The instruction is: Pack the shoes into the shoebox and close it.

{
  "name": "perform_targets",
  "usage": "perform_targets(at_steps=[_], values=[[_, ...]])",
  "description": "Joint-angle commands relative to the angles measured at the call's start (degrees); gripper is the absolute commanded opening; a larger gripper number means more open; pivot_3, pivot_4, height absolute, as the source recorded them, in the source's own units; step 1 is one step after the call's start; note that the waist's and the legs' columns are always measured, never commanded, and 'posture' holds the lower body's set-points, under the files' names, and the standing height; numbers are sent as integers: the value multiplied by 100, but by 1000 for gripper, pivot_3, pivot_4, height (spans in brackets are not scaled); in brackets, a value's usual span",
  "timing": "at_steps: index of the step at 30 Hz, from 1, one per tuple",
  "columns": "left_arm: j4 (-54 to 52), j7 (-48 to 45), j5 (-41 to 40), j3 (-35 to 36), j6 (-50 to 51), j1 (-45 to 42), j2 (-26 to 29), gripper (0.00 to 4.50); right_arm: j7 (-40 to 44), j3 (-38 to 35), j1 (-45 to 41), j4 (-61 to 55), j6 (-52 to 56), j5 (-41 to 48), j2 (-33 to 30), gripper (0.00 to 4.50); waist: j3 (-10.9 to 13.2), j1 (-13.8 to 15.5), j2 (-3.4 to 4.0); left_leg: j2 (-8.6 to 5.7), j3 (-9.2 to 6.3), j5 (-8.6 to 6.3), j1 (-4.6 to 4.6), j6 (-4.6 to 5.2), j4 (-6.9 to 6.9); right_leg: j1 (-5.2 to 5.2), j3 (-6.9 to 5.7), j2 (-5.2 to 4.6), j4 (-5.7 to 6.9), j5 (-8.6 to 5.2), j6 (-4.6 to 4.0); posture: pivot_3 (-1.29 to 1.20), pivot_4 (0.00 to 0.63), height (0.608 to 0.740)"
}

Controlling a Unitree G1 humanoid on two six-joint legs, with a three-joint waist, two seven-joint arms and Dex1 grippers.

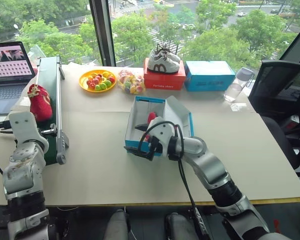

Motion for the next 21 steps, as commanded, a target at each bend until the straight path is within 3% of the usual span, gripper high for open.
perform_targets(at_steps=[1, 10, 13, 20, 21], values=[[-179, 25, 26, 142, -6, -73, 102, 4500, -47, -164, -17, -104, -148, 1, 31, 4463, 0, 1, 0, 0, 0, 0, 0, 0, 0, 0, 0, 0, 0, 0, 0, 0, 150, 740], [-88, 37, -8, 167, 26, -9, -3, 4500, -61, -170, -7, -122, -145, -32, 26, 4463, 0, 0, 0, 0, 0, 1, 0, -1, 0, 0, 0, 0, 1, 0, 0, 0, 150, 740], [-86, 118, -126, 291, 162, -32, -142, 3768, -68, -180, -6, -139, -136, -30, 27, 4500, 0, 1, -1, 0, 0, 1, 0, -1, 1, 0, 0, 0, 1, 0, 0, 0, 150, 740], [-19, 196, -140, 320, 452, -118, -189, 1269, -72, -226, -42, -167, -102, -13, 20, 4500, -1, 5, 0, 0, 0, 1, 25, -2, 0, 14, 1, 0, 12, 0, 0, 0, 150, 740], [-16, 220, -119, 318, 444, -128, -194, 1269, -76, -230, -44, -168, -102, -15, 22, 4500, -1, 6, -1, 0, 0, 2, 29, -4, 0, 15, 2, 0, 20, -2, -2, 0, 150, 740]])
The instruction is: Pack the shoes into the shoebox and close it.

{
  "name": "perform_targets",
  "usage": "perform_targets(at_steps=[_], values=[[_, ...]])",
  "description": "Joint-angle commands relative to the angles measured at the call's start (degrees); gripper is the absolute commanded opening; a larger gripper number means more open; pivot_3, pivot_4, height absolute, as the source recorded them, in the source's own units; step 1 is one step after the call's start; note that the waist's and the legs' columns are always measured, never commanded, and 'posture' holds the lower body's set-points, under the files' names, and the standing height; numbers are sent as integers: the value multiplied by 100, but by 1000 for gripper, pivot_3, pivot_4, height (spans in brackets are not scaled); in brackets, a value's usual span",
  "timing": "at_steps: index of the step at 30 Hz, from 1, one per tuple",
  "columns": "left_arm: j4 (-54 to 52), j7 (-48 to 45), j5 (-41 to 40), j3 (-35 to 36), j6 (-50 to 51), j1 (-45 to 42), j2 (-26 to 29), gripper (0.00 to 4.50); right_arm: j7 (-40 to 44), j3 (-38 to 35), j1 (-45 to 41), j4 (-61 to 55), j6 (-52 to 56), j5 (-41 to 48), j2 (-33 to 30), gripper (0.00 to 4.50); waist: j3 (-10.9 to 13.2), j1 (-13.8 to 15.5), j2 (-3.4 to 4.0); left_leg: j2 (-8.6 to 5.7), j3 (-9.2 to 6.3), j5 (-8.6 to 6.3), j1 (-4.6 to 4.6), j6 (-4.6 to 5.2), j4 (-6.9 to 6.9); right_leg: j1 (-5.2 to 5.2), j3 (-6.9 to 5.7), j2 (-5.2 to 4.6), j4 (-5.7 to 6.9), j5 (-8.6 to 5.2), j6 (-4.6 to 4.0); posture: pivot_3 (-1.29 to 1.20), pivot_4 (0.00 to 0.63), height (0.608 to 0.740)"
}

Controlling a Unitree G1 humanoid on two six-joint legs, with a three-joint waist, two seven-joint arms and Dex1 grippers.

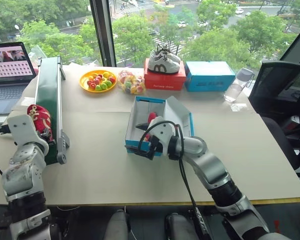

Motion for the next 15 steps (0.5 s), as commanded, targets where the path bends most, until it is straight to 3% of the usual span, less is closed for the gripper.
perform_targets(at_steps=[1, 5, 10, 15], values=[[-7, 98, 32, 51, 79, -57, -6, 1269, -37, -191, -48, -178, -104, 36, 20, 4500, 0, 1, 0, 0, 0, 1, 2, -2, 0, -2, 1, 0, 10, -1, -2, 0, 150, 740], [-19, 128, 37, 50, 19, -76, -33, 1269, -59, -208, -55, -172, -107, 26, 28, 4500, 0, -3, 0, 1, 0, 2, 20, -7, -1, -2, 2, 0, 38, -6, -11, 0, 150, 740], [-100, 48, -43, 61, -321, -156, -145, 146, -77, -239, -64, -191, -61, 57, 37, 4500, 0, 10, -1, 1, 0, 3, 26, -9, -2, -2, 1, 0, 43, -7, -14, 0, 150, 740], [-443, -227, -296, -5, -1438, -441, -499, 45, -371, -583, -167, -83, 341, 243, 239, 4500, -3, 31, -21, 2, 0, 3, 15, -10, 1, -4, 0, -1, 39, -7, -14, 0, 150, 740]])
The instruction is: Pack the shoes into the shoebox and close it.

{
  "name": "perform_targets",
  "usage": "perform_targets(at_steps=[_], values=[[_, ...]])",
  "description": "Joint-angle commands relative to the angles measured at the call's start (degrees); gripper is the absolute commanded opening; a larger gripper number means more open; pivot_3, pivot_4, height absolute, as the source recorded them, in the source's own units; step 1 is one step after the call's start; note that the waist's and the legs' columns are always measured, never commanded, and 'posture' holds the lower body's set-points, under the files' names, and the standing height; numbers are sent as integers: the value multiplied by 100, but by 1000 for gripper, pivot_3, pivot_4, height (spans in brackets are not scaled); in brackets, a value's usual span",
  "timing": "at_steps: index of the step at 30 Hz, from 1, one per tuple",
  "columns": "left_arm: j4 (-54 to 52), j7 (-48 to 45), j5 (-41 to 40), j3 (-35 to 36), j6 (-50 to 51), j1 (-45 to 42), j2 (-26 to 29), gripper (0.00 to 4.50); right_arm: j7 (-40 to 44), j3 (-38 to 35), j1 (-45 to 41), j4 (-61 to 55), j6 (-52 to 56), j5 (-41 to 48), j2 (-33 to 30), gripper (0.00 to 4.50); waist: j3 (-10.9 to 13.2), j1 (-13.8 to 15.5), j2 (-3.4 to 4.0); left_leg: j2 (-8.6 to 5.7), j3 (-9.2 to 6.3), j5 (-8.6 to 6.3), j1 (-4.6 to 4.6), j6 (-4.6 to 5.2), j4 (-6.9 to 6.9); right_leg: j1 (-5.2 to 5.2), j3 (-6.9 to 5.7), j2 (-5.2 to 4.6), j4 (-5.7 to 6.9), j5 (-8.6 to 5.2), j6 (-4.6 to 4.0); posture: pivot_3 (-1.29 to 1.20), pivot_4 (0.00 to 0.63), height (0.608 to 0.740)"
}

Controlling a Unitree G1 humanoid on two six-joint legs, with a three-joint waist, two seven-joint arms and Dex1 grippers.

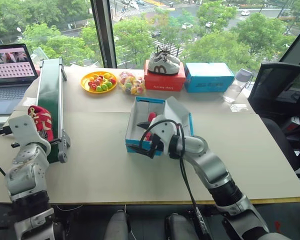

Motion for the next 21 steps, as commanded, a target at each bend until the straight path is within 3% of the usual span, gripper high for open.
perform_targets(at_steps=[1, 4, 9, 15, 21], values=[[-591, -329, -246, -158, -942, -351, -166, 45, -399, -582, -253, -3, 415, 328, 278, 4500, -3, 1, -12, 1, 0, 0, -4, 0, 1, -1, 0, 0, -1, 0, 0, 0, 150, 740], [-1135, -837, -749, -575, -1181, -473, -555, 45, -1044, -1451, -651, 229, 1200, 984, 845, 4500, -3, 2, -14, 1, 1, 1, -16, 0, 3, -6, 2, 0, -4, 2, 2, 0, 150, 740], [-2183, -1389, -2229, -1421, -269, -253, -1318, 45, -2231, -3287, -1454, 532, 3143, 2962, 1853, 4500, -4, 17, -14, 0, -1, 15, -26, 23, 6, -2, 1, 0, -5, 6, 8, 0, 150, 740], [-2386, -1370, -2608, -2003, -18, -161, -1575, 45, -2723, -3721, -1662, 407, 3993, 3947, 1975, 4500, -2, -73, -9, 0, -1, 29, -29, 54, 0, -12, 7, 6, -6, 1, 8, 0, 150, 740], [-2290, -1417, -2772, -2278, 28, -284, -1636, 45, -3020, -3665, -1615, 317, 4072, 4175, 1896, 4500, -1, -61, -9, 0, -4, 30, -29, 57, 3, -9, 9, 9, -7, 0, 9, 0, 150, 740]])
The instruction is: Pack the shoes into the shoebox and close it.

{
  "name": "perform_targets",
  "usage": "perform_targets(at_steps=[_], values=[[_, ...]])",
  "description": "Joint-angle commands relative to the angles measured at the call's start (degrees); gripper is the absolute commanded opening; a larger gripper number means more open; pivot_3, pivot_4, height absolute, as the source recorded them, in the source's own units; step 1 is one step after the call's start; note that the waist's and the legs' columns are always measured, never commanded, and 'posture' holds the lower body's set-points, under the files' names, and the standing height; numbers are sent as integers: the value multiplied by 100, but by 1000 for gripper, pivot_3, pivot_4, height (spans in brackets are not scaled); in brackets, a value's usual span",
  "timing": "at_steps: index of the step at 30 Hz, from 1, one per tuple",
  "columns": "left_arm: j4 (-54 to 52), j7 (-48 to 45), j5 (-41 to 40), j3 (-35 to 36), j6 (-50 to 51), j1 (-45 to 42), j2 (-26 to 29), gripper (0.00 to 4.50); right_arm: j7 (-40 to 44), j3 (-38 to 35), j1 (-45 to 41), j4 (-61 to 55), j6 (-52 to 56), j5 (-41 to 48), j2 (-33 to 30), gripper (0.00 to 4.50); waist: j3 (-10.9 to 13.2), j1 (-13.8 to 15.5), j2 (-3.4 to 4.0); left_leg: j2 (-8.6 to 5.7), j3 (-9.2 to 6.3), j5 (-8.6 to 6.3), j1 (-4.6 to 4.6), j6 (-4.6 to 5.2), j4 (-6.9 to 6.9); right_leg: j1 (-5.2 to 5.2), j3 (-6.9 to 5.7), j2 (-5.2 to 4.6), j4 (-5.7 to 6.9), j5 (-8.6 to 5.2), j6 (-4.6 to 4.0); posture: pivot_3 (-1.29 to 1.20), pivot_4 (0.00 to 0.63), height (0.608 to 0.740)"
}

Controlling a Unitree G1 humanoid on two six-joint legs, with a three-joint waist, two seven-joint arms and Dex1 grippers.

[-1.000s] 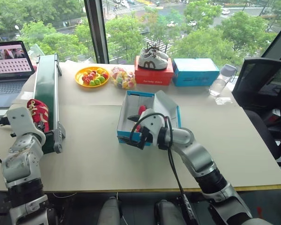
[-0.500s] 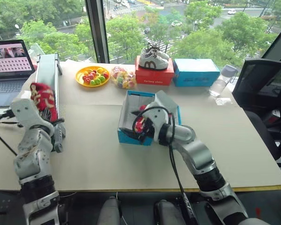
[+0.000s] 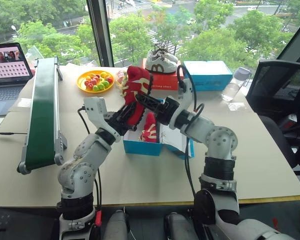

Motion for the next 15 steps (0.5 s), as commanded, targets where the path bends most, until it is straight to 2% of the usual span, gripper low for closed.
perform_targets(at_steps=[1, 4, 7, 12, 15], values=[[-226, -77, -185, -202, -10, -191, -57, 45, -149, 32, -147, -305, -14, 241, 38, 4500, 0, 7, 0, 0, 0, 0, 0, 0, 0, 1, 0, 0, -1, 0, 0, 0, 150, 740], [-227, -56, -238, -304, 7, -229, -88, 45, -289, -22, -103, -287, -153, 298, 75, 4500, 0, 13, 0, 0, -1, 0, -2, 0, 0, 1, 0, 0, -2, -1, 1, 0, 150, 740], [-236, -38, -185, -384, 47, -192, -50, 45, -446, -156, -123, -226, -288, 352, 94, 3834, 0, 15, 0, 0, -2, 0, -4, 0, 0, 0, -1, 0, -3, -1, 1, 0, 150, 740], [-206, -6, -37, -465, 33, -148, 81, 45, -448, -64, -120, -284, -324, 458, 27, 2090, 0, 14, 0, 0, -2, 0, -3, 0, -1, -1, -1, 1, -3, -1, 1, 0, 150, 740], [-199, -7, -30, -467, 10, -131, 123, 45, -453, -22, -131, -265, -323, 461, 19, 1229, 0, 14, 1, 0, -2, 0, -4, 0, -1, -1, -1, 1, -4, -1, 1, 0, 150, 740]])
